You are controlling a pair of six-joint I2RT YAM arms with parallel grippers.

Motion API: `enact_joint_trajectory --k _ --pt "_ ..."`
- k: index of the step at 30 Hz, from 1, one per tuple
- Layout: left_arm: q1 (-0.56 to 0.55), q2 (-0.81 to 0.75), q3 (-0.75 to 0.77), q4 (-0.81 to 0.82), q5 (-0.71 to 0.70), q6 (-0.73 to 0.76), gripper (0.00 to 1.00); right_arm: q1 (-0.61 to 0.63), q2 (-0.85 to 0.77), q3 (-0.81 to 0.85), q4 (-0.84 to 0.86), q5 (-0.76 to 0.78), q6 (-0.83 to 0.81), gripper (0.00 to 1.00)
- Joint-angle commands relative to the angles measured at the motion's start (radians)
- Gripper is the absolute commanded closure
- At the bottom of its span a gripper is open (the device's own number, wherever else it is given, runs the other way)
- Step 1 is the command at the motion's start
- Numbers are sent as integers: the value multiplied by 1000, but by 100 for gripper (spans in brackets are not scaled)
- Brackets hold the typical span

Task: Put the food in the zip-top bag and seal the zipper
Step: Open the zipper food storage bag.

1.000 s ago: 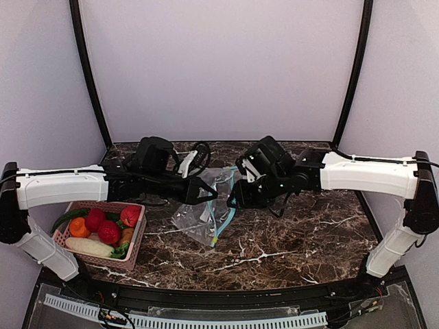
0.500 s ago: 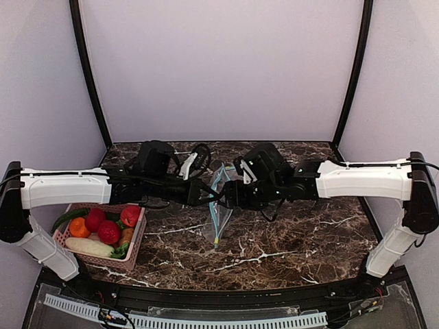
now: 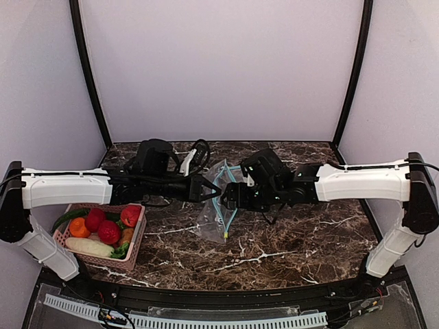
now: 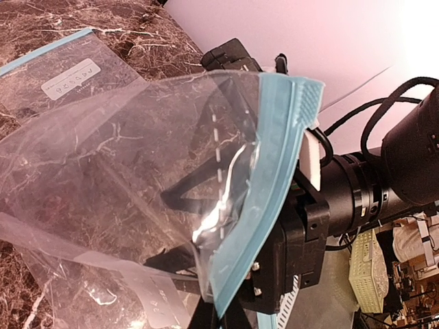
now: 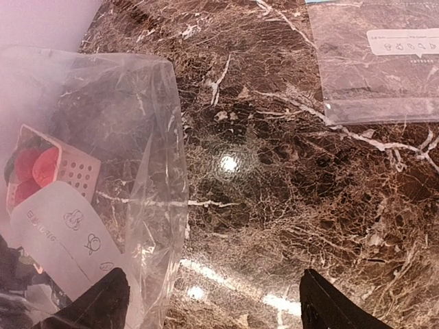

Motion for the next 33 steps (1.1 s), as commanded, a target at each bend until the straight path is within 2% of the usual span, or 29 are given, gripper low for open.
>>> enact_joint_trajectory --k 1,6,15,23,29,33 --pt "3 -7 -1 30 25 -11 99 17 22 16 26 9 -35 14" --pt "4 -3 14 21 24 -3 99 21 44 20 23 14 -46 10" --pt "56 -70 23 -113 -29 63 99 7 17 8 -123 176 -48 6" --pt "103 -136 11 -279 -67 128 99 -36 8 12 -272 321 -41 5" --pt "123 -150 5 -335 -98 148 99 -51 -13 18 -297 335 -49 5" --pt "126 -136 2 -337 -102 140 99 -52 -18 40 -279 293 -92 6"
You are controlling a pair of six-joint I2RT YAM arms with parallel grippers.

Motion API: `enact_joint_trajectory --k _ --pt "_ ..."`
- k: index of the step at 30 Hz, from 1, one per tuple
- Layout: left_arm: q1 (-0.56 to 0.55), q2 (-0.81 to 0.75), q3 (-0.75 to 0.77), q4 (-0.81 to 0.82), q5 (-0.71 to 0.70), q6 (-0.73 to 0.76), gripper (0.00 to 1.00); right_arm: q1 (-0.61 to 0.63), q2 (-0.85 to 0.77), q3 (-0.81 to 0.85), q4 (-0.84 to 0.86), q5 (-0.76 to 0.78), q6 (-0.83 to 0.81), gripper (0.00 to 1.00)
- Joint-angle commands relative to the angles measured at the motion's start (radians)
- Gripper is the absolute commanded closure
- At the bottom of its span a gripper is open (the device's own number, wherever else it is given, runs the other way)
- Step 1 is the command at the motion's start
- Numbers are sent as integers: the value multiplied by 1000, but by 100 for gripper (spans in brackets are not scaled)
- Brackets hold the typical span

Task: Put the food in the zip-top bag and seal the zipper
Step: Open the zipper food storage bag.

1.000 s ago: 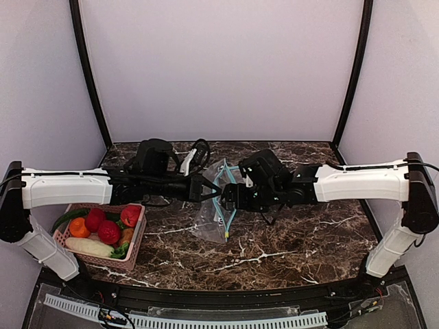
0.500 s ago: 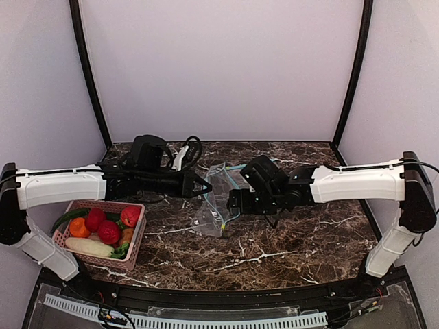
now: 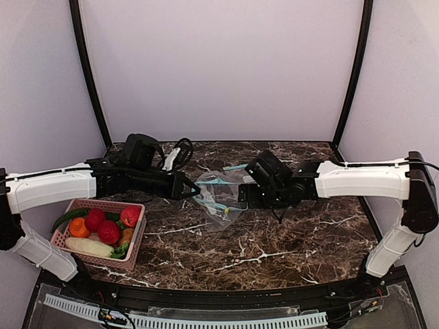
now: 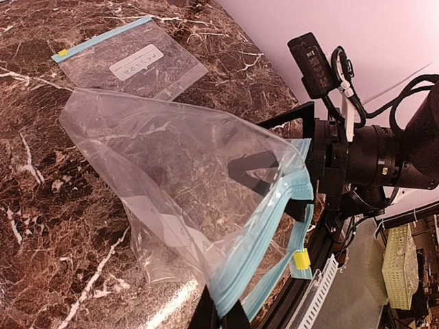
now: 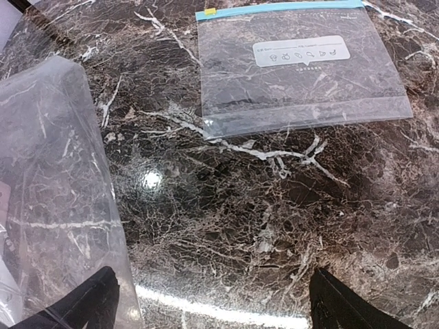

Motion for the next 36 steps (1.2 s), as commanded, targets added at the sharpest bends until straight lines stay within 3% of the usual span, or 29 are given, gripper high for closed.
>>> enact_joint_trajectory --k 1,8,14,29,36 --pt "24 -27 -8 -59 -35 7 99 -22 -26 23 -61 4 -64 6" --pt "25 70 -26 42 55 -86 99 -17 -32 41 98 -301 -181 8" --pt "29 144 -5 60 88 -121 99 -12 -75 45 152 -400 -188 4" --pt "42 179 -19 135 156 -163 99 -8 -156 -3 202 -434 -159 1" --pt "42 171 -25 117 147 -155 99 26 -101 64 136 -368 -161 21"
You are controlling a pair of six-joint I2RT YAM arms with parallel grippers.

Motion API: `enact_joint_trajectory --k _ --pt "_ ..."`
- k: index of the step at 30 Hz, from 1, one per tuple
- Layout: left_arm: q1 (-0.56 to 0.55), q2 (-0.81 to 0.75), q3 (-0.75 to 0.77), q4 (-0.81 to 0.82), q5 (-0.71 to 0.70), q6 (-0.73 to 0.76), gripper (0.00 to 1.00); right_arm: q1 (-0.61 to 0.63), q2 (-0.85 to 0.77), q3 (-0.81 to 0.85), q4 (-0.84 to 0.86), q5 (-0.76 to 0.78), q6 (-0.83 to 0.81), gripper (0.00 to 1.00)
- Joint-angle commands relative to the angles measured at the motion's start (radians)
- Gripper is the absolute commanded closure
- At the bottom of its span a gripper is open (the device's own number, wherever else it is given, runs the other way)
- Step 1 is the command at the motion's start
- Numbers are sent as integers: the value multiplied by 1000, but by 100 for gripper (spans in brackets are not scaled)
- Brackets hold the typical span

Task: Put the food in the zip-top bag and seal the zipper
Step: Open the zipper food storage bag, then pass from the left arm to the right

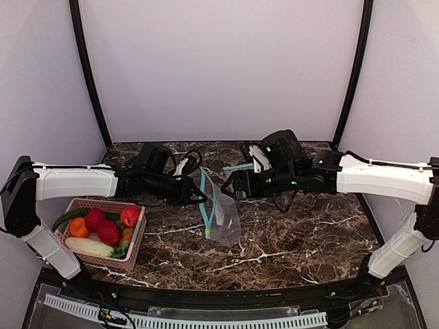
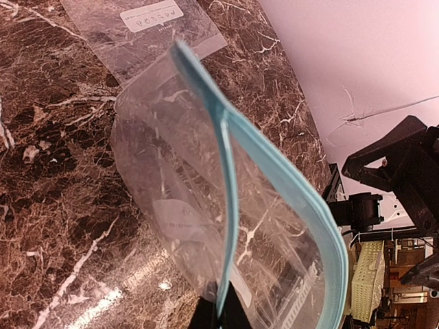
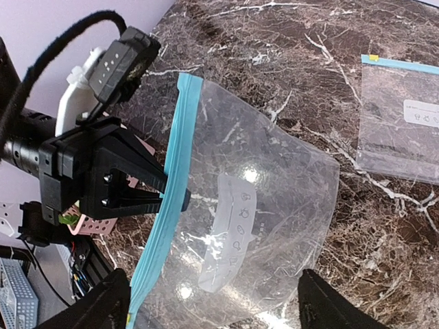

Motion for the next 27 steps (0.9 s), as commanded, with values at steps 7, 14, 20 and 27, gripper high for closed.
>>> enact_joint_trajectory --k 7,14,20,27 --pt "3 -14 -21 11 5 -4 99 85 137 157 -113 137 9 37" --pt "3 -14 -21 10 4 -4 99 127 232 275 -180 184 1 46" --pt "3 -16 -24 22 5 -10 99 134 315 372 -286 235 23 52" --pt "3 -28 -29 -7 -19 2 99 133 327 387 -370 309 49 90"
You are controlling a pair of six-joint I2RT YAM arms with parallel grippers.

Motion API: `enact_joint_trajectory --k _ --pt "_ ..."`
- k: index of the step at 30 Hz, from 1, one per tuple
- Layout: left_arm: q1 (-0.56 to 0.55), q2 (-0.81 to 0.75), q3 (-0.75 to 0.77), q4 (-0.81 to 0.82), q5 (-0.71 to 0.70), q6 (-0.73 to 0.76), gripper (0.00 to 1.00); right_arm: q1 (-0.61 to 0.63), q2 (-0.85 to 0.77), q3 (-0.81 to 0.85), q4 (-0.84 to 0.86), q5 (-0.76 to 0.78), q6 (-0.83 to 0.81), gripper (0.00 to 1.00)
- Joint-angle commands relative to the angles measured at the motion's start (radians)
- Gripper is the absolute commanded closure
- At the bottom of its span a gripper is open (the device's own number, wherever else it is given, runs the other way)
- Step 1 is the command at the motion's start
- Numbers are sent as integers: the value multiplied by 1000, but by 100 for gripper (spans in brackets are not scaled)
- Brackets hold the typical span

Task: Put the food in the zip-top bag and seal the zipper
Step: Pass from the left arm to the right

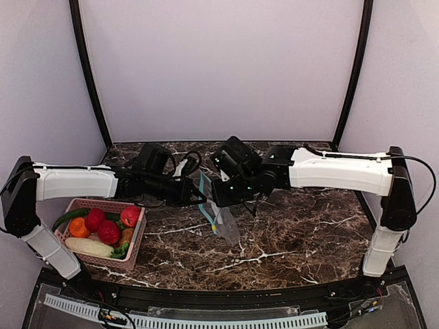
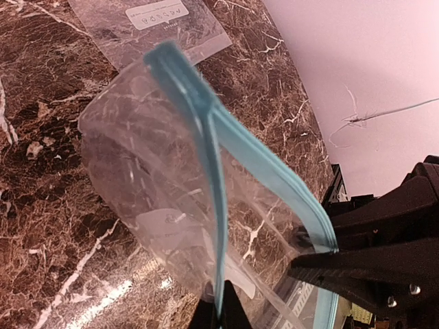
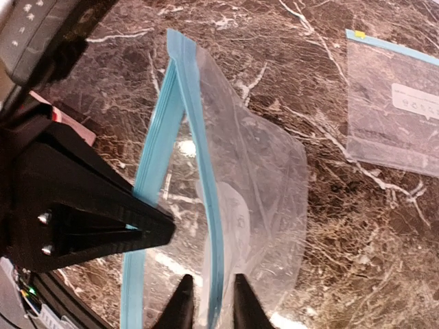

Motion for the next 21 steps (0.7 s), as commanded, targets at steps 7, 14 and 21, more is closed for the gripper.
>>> enact_joint_trajectory --k 7,14,21 --pt "8 -48 -17 -127 -151 92 99 8 -47 -12 -82 80 34 100" --pt "22 -57 -70 -121 -186 89 99 7 -75 -38 -102 127 55 100" --pt "22 -105 -90 -91 -158 118 73 8 -70 -37 -109 136 59 100"
